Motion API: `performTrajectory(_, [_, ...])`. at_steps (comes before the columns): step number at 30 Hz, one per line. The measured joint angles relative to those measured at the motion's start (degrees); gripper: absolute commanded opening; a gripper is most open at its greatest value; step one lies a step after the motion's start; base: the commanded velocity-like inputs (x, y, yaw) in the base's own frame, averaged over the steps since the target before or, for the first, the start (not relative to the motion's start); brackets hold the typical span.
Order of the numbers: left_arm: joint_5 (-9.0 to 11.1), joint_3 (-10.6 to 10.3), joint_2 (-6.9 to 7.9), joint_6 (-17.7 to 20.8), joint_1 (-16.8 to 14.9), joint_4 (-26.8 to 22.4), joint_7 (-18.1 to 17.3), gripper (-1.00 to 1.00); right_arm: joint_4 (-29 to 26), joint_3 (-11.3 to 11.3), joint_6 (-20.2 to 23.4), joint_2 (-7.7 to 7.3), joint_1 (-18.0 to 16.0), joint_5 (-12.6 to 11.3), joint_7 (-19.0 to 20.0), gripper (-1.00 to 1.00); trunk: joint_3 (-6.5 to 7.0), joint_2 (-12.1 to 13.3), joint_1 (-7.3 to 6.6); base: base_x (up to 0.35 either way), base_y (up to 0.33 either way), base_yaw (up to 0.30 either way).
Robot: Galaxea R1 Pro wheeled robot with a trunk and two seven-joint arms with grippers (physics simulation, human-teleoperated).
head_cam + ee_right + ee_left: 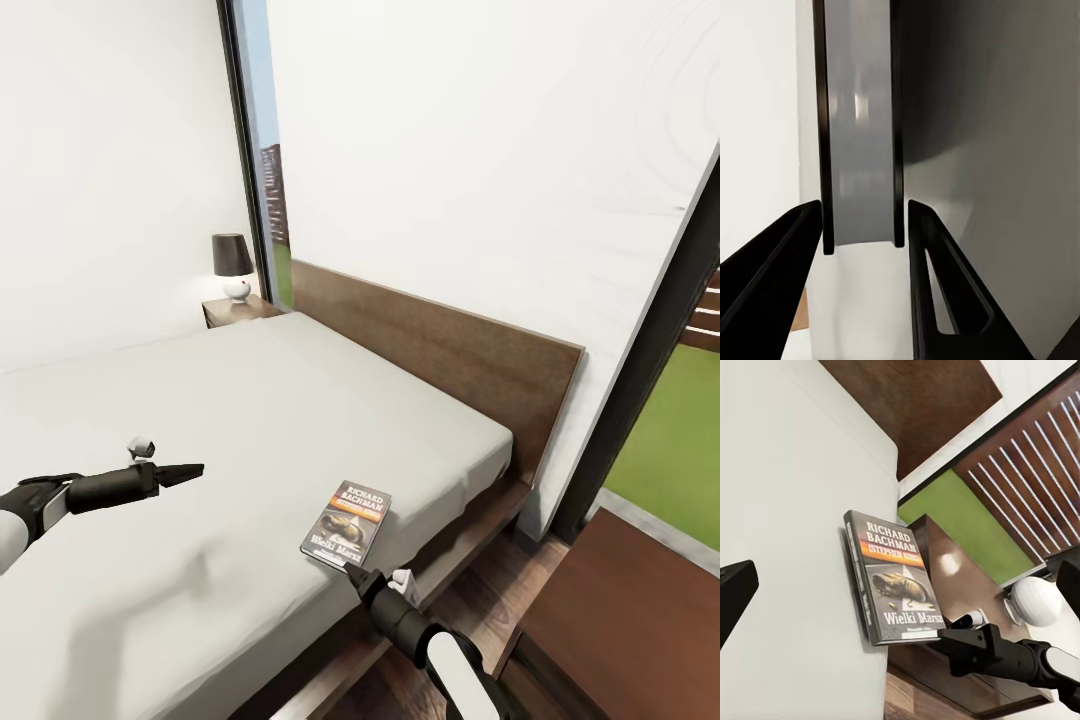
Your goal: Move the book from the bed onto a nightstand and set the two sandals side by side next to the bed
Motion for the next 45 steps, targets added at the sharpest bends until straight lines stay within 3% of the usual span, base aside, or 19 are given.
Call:
performTrajectory(4, [0.0, 0.0, -0.03, 0.0, 0.0, 0.0, 0.0, 1.00, 0.0, 0.0, 0.0, 0.00, 0.0, 0.0, 0.1, -1.00, 0.00, 0.0, 0.00, 0.000, 0.000, 0.000])
performTrajectory(29, [0.0, 0.1, -0.13, 0.3, 0.0, -0.1, 0.2, 1.00, -0.4, 0.3, 0.2, -0.05, 0.0, 0.1, 0.7, -1.00, 4.48, 10.0, -5.49, 0.000, 0.000, 0.000])
performTrajectory(45, [-0.1, 0.1, -0.17, 0.3, 0.0, 0.0, 0.3, 1.00, -0.4, 3.8, -0.2, -0.28, 0.0, 0.1, 0.6, -1.00, 7.36, 16.4, -9.00, 0.000, 0.000, 0.000])
